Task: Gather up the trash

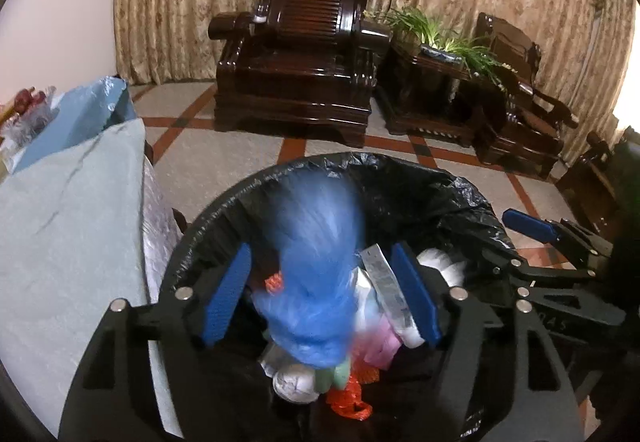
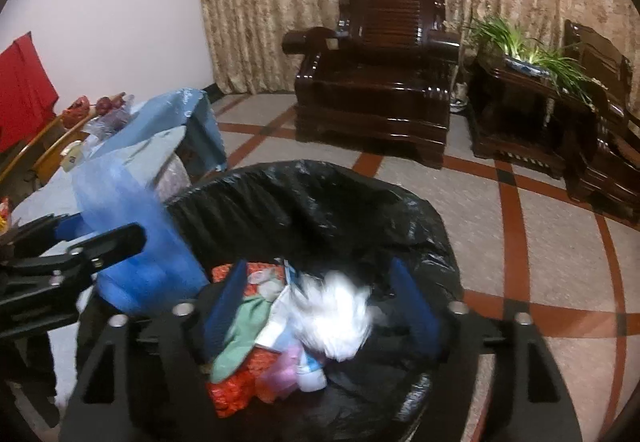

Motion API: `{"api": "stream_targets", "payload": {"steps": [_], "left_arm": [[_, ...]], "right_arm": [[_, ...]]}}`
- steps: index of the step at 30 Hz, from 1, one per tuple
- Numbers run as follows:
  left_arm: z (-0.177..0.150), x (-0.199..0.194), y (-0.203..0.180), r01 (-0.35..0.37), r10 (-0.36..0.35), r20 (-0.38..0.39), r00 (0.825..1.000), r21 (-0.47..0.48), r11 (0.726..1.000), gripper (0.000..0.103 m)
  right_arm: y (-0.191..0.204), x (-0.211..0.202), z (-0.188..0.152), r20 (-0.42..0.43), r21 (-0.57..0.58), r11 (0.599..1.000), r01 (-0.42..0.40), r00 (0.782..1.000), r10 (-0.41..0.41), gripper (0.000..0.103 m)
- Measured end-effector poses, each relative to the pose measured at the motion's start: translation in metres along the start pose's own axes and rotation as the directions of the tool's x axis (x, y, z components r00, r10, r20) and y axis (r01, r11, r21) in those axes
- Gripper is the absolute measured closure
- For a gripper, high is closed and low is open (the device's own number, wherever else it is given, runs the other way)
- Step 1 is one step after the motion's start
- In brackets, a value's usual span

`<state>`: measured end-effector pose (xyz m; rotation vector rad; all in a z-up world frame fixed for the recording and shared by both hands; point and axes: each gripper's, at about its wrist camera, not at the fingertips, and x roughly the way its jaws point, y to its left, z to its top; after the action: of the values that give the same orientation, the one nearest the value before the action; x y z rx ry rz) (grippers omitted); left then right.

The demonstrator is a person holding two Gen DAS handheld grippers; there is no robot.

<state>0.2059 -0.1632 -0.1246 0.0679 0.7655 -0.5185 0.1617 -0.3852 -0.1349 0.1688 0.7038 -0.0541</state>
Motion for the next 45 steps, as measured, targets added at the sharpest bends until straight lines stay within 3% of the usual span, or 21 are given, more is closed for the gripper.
{"api": "stream_targets", "payload": {"steps": [5, 15, 23, 45], "left_arm": [[-0.008, -0.015, 0.009, 0.006, -0.006, 0.008, 1.000, -0.015, 1.000, 0.018], [-0.019, -0.084, 0.020, -0.068, 0.068, 0.056, 0.996, -0.012, 0.998, 0.010], [-0.034, -0.138, 0.032, -0.127, 0.131, 0.089, 0.987, -0.050, 0.991, 0.009], [-0.044, -0.221, 0.021, -0.173, 0.184, 0.202, 0.962, -0.074, 0.982, 0.009]], "right_arm": [[-0.005, -0.014, -0.004, 0.015, 0.022, 1.000, 0.012, 1.000, -0.012, 0.006], [0.024, -0.066, -0.005, 0.060, 0.011, 0.999, -0.046, 0.997, 0.045, 0.006], [0.059, -0.102, -0.009, 0.071, -0.027, 0.995, -0.095, 0.993, 0.097, 0.006], [0.105, -0.176, -0.002, 0.147, -0.091, 0.987, -0.129, 0.979, 0.142, 0.006]]}}
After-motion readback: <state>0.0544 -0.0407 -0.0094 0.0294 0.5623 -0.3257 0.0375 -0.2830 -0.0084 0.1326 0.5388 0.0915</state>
